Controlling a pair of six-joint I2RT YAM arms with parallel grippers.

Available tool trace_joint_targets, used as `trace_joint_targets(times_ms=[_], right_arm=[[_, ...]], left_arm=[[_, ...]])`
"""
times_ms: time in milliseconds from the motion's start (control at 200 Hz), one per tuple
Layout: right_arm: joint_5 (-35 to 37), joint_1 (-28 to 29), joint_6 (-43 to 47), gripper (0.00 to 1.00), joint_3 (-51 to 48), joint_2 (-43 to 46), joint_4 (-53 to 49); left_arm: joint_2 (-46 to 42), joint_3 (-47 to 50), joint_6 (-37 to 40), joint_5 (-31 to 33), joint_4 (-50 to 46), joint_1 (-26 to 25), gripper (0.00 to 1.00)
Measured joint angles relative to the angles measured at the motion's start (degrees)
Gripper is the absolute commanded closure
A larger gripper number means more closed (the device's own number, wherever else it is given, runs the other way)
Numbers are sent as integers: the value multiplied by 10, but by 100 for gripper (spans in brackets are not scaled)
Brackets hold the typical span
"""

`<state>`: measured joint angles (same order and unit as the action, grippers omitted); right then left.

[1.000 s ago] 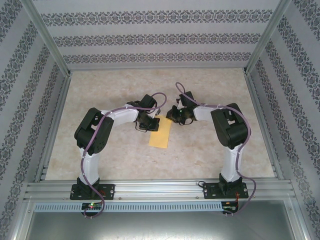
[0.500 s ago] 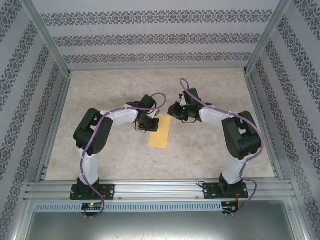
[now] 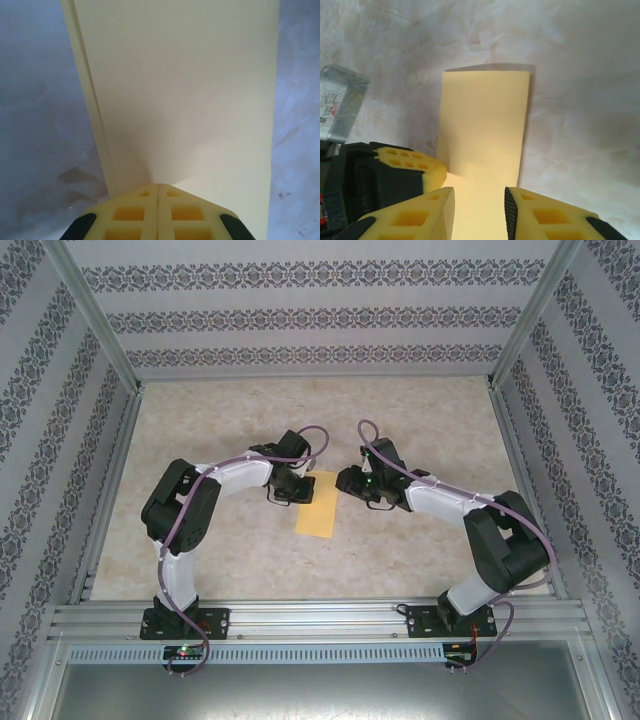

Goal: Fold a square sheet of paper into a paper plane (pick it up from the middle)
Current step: Fold the square sheet of paper in half at the center of the table, then move the square sheet of paper to the center of the table.

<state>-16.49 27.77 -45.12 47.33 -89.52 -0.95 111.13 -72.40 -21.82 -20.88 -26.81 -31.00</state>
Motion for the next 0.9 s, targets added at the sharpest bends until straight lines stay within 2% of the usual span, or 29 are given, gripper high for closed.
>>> trace_joint_targets(times_ms=[160,305,445,679,899], right_arm=[[25,2,-1,55,-24,33,3],[35,9,1,52,-26,44,4],[42,23,6,52,-26,45,0],[94,55,18,50,-28,45,6],[88,57,19,50,-2,21,-32]], left_arm=[[-35,9,-4,17,0,0,89],[-54,10,-7,33,1,0,89],[-62,17,-10,52,2,1,88],[-64,29,-29,68,2,24,84],[-64,30,-54,69,1,54,80]])
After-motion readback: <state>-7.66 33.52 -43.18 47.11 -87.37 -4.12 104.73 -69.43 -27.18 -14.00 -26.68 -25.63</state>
